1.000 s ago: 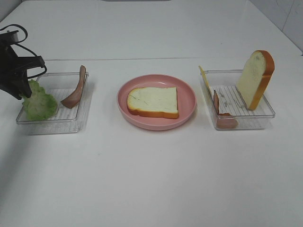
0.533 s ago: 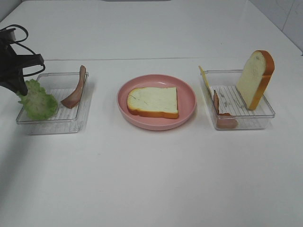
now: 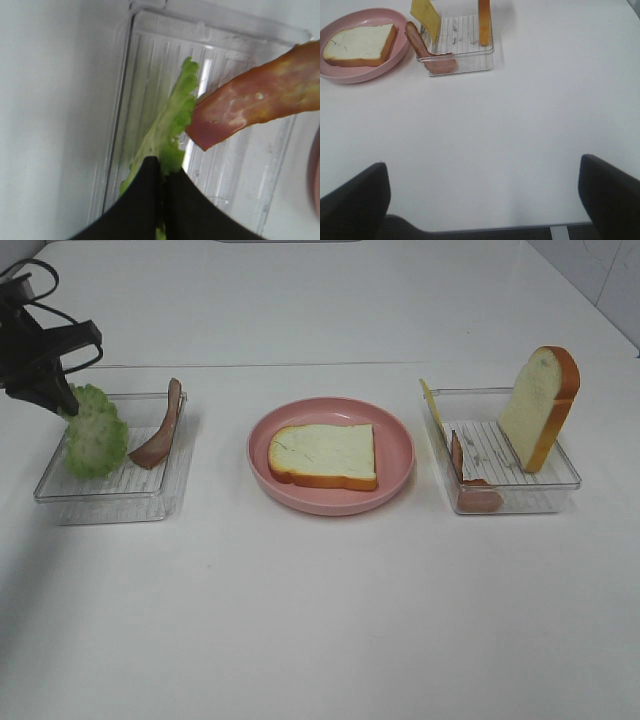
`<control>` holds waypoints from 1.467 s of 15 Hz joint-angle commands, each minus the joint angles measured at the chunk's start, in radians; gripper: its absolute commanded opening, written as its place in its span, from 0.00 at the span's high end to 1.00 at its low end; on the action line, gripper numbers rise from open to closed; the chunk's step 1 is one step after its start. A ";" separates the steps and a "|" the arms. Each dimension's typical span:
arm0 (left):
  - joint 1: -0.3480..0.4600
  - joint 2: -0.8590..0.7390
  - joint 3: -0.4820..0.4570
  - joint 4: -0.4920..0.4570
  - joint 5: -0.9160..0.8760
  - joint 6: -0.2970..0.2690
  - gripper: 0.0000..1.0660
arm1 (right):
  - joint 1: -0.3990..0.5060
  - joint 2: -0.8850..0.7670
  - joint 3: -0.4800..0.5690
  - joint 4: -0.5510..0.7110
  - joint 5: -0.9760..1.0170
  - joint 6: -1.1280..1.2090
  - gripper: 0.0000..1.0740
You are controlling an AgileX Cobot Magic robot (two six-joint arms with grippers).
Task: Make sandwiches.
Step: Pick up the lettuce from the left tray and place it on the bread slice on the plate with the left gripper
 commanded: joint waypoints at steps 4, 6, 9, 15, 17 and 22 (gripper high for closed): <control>-0.001 -0.094 -0.084 -0.053 0.083 0.005 1.00 | -0.002 -0.033 0.004 0.000 -0.009 -0.004 0.08; -0.022 -0.128 -0.131 -0.094 0.084 0.006 1.00 | -0.002 -0.033 0.004 0.000 -0.009 -0.004 0.08; -0.092 -0.129 -0.197 -0.105 0.081 0.006 1.00 | -0.002 -0.033 0.004 0.000 -0.009 -0.004 0.08; -0.280 -0.109 -0.244 -0.251 -0.086 0.000 1.00 | -0.002 -0.033 0.004 0.000 -0.009 -0.004 0.08; -0.346 -0.065 -0.244 -0.303 -0.136 0.001 1.00 | -0.002 -0.033 0.004 0.000 -0.009 -0.004 0.08; -0.448 0.030 -0.243 -0.380 -0.229 0.001 1.00 | -0.002 -0.033 0.004 0.000 -0.009 -0.004 0.08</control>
